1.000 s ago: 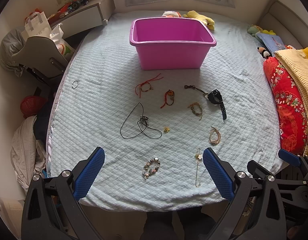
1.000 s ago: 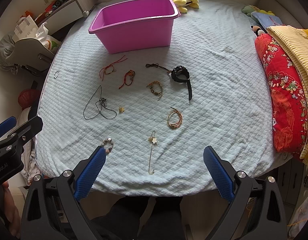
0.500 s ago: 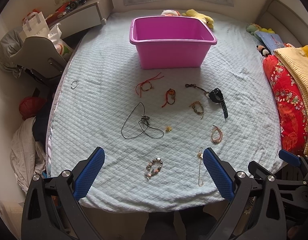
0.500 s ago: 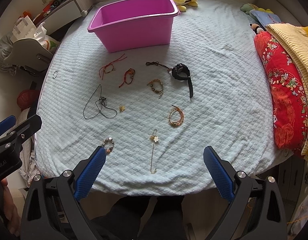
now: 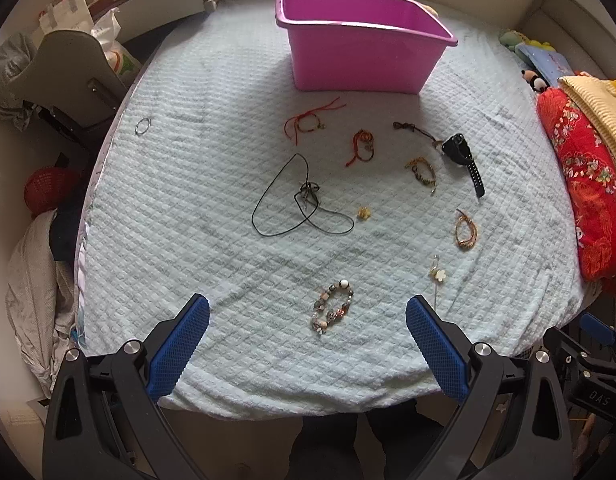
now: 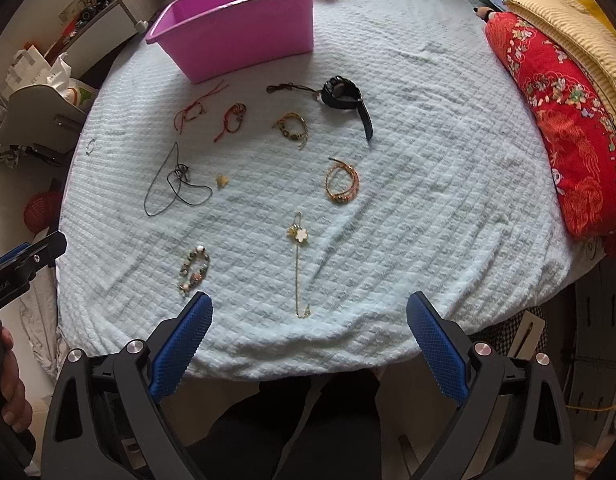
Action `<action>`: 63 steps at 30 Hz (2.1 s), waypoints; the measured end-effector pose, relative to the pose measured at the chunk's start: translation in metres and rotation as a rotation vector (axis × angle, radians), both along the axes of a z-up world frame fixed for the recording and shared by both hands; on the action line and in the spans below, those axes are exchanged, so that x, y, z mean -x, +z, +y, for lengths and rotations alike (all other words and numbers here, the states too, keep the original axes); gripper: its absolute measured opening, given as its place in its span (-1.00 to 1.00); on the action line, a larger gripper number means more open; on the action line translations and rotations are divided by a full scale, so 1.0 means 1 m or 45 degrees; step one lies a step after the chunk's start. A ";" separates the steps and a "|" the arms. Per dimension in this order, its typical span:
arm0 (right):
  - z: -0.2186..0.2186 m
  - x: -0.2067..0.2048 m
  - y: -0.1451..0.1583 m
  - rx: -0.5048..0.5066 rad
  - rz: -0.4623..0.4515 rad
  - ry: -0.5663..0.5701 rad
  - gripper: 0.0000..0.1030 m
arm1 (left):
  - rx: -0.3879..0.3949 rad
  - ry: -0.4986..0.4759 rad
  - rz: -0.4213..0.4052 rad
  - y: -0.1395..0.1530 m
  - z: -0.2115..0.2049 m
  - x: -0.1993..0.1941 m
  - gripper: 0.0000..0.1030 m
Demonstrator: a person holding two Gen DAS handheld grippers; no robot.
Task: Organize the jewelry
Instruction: 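Lower the left tool onto the beaded charm bracelet and close it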
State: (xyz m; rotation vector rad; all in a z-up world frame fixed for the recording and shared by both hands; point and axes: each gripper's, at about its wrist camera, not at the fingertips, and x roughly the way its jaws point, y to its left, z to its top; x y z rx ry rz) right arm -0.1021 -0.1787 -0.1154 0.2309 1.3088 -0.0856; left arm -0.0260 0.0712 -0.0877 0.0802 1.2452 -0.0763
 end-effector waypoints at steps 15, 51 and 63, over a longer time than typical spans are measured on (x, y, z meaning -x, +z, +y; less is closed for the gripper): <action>0.010 -0.013 -0.112 -0.033 -0.139 0.188 0.81 | 0.003 0.145 -0.133 -0.114 -0.001 0.036 0.88; 0.030 -0.062 -0.225 0.171 -0.421 0.351 0.33 | -0.011 0.065 -0.366 -0.247 -0.037 0.017 0.86; 0.042 -0.064 -0.225 0.203 -0.435 0.408 -0.01 | -0.022 -0.015 -0.406 -0.246 -0.049 0.022 0.41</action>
